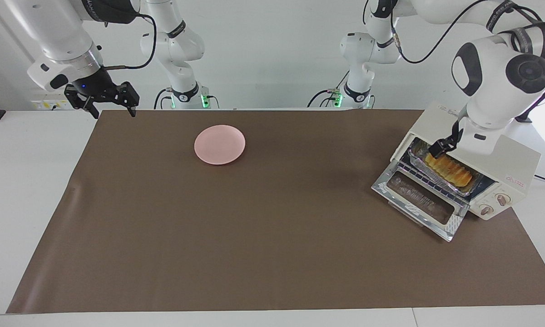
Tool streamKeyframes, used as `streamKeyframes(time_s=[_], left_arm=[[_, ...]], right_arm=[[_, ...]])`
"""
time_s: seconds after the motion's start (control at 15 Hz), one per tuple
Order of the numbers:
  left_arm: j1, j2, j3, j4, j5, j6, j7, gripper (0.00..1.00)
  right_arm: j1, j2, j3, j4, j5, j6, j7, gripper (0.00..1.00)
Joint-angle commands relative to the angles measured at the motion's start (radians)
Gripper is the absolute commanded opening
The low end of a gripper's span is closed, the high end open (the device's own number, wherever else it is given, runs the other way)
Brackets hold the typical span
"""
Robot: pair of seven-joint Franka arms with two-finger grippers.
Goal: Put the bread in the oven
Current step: 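Release the tray and withdraw the left gripper from the oven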
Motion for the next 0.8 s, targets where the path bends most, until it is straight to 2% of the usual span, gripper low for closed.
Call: streamKeyframes(time_s=[0.0, 0.27, 0.4, 0.47, 0.53, 0.73], left_arm=[[-0.005, -0.093, 0.005, -0.053, -0.058, -0.099, 0.107, 1.0], [0.014, -0.174, -0.006, -0.082, -0.058, -0.115, 0.151, 1.0], [0.031, -0.252, -0.026, -0.14, -0.058, -0.119, 0.151, 1.0], [0.058, -0.266, -0.058, -0.164, -0.058, -0.112, 0.154, 1.0], [0.116, -0.262, -0.113, -0.167, -0.058, -0.055, 0.151, 1.0], [0.152, -0.236, -0.167, -0.168, -0.059, -0.049, 0.151, 1.0]], right_arm=[[-0.005, -0.021, 0.005, -0.022, 0.002, -0.009, -0.012, 1.0], [-0.005, -0.021, 0.005, -0.022, 0.002, -0.008, -0.014, 1.0], [-0.005, -0.021, 0.005, -0.02, 0.002, -0.008, -0.014, 1.0], [-0.005, -0.021, 0.005, -0.022, 0.002, -0.009, -0.014, 1.0], [-0.005, -0.021, 0.005, -0.02, 0.002, -0.009, -0.014, 1.0], [-0.005, -0.021, 0.005, -0.02, 0.002, -0.009, -0.014, 1.0]])
